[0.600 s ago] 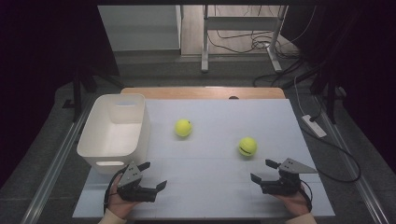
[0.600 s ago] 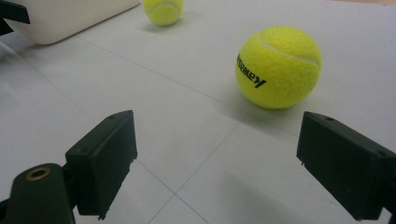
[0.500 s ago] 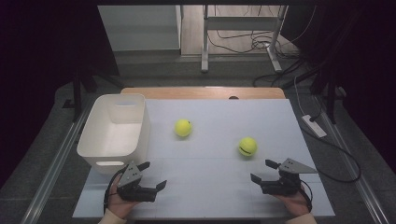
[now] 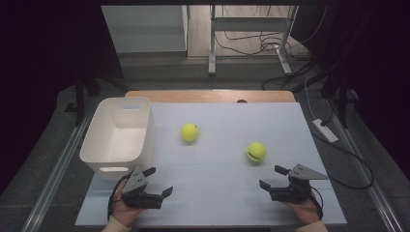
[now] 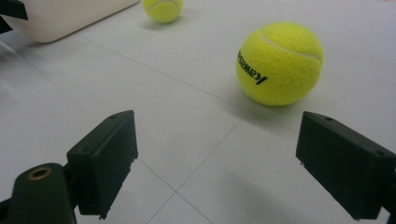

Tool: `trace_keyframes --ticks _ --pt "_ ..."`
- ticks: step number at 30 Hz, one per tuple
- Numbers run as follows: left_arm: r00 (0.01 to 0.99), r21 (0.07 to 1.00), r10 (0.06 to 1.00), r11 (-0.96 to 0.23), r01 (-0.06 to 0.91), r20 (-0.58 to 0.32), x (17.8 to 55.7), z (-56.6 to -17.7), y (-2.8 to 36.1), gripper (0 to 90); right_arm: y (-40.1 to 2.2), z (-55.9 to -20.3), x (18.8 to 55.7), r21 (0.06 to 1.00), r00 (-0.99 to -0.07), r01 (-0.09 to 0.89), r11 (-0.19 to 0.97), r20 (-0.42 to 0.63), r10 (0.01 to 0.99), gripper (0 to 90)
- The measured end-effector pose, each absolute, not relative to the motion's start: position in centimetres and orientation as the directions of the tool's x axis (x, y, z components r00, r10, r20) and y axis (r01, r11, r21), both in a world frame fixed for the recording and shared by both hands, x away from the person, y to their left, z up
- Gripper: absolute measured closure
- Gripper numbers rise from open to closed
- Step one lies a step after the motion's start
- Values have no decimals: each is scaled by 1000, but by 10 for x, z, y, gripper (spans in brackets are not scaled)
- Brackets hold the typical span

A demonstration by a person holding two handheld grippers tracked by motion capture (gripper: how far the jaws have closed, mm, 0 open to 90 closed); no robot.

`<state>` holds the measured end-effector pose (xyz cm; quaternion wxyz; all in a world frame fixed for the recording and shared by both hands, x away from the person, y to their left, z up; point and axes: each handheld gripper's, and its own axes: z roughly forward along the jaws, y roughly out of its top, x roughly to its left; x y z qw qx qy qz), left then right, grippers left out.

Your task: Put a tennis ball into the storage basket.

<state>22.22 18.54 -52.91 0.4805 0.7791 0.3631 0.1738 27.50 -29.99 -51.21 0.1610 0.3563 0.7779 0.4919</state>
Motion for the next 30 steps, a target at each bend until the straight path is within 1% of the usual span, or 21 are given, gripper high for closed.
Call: trace_keyframes --ticks 19,20,22,30 --pt "689 869 719 -280 408 -92 223 -520 176 79 -299 -512 275 878 -691 399 265 97 717 131" --pt "687 868 720 -278 411 -95 223 -519 175 78 -298 -512 275 878 -692 398 266 97 715 131" --pt "688 866 714 -257 428 -128 225 -517 175 76 -298 -513 275 877 -693 399 268 96 715 131" --pt "684 865 717 -250 435 -137 228 -509 170 75 -299 -513 274 876 -693 400 268 97 715 131"
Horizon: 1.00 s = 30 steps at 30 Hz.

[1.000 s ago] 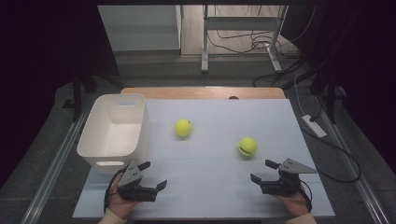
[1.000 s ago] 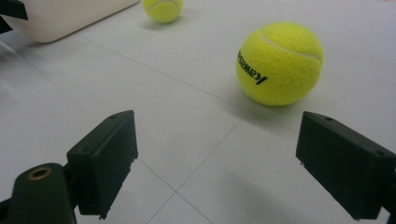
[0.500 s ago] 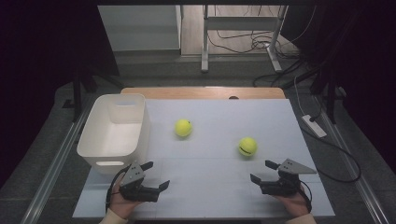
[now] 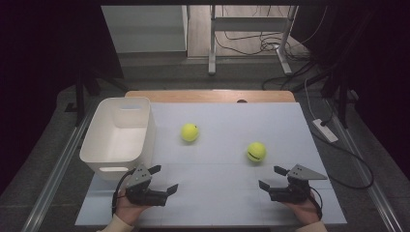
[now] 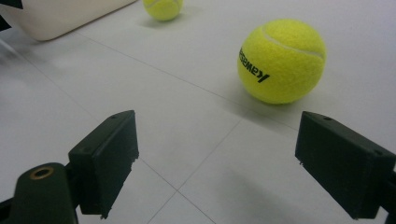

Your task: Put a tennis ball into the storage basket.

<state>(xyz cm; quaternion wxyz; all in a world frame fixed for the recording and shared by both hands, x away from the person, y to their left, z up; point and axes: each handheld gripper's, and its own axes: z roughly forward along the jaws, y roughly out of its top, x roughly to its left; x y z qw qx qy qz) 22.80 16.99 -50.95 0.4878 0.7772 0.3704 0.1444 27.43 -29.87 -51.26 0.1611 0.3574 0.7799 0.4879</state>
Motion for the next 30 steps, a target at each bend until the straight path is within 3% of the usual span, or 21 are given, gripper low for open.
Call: trace_keyframes --ticks 30 --pt "669 839 737 -300 454 -99 241 -492 143 78 -298 -513 275 881 -693 393 266 93 715 135"
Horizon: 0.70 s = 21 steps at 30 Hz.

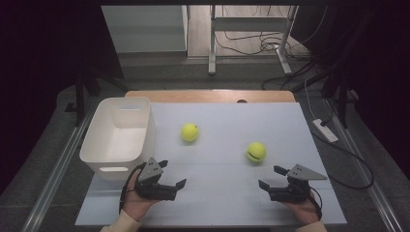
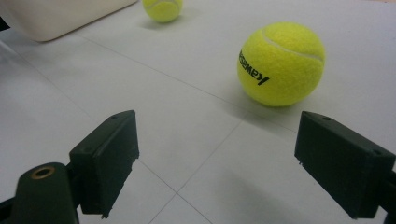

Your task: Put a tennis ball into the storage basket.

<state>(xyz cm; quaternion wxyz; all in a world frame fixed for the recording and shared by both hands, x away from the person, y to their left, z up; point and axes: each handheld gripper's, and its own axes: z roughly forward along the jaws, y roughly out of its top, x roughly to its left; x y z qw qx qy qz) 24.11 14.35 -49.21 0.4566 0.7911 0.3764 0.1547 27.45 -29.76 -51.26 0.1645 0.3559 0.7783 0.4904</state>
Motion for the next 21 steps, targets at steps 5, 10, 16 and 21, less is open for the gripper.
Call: trace_keyframes --ticks 5,10,16,21 --pt "674 837 733 -308 453 -95 245 -490 137 79 -298 -513 274 880 -695 392 269 92 713 135" --pt "675 836 732 -313 450 -89 248 -488 134 79 -298 -513 274 880 -695 392 269 92 713 135" --pt "680 840 728 -315 443 -85 251 -485 129 79 -297 -513 274 878 -696 392 273 89 713 135" --pt "684 840 725 -315 441 -86 254 -483 125 79 -299 -513 274 878 -693 394 271 90 715 135"
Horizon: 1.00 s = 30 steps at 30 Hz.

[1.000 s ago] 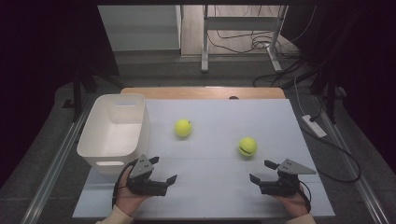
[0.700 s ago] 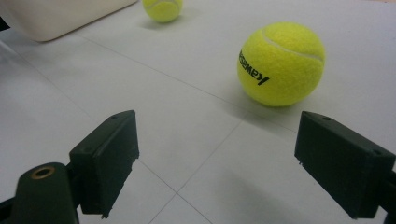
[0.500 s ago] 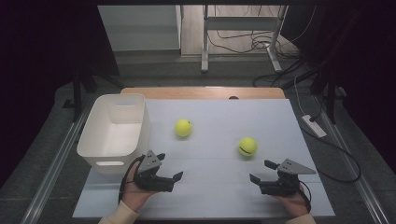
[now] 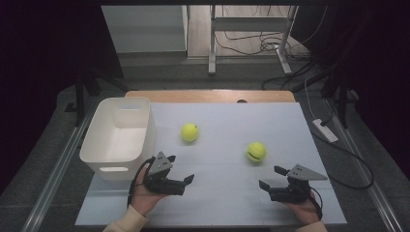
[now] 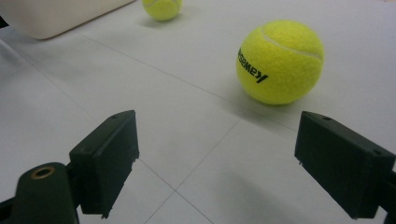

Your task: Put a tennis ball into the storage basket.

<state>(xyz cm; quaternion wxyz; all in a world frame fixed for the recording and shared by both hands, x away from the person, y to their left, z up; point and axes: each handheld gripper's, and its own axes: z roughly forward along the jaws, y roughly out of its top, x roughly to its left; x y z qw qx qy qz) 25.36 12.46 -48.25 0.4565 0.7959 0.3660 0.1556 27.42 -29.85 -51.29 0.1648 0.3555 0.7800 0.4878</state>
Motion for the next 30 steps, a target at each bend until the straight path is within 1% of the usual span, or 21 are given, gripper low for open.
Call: trace_keyframes --ticks 16,30 --pt "687 841 724 -335 426 -59 264 -473 110 79 -300 -513 274 878 -696 391 276 87 713 135" --pt "687 842 725 -337 421 -54 277 -465 102 79 -299 -514 274 877 -698 390 280 83 712 135"
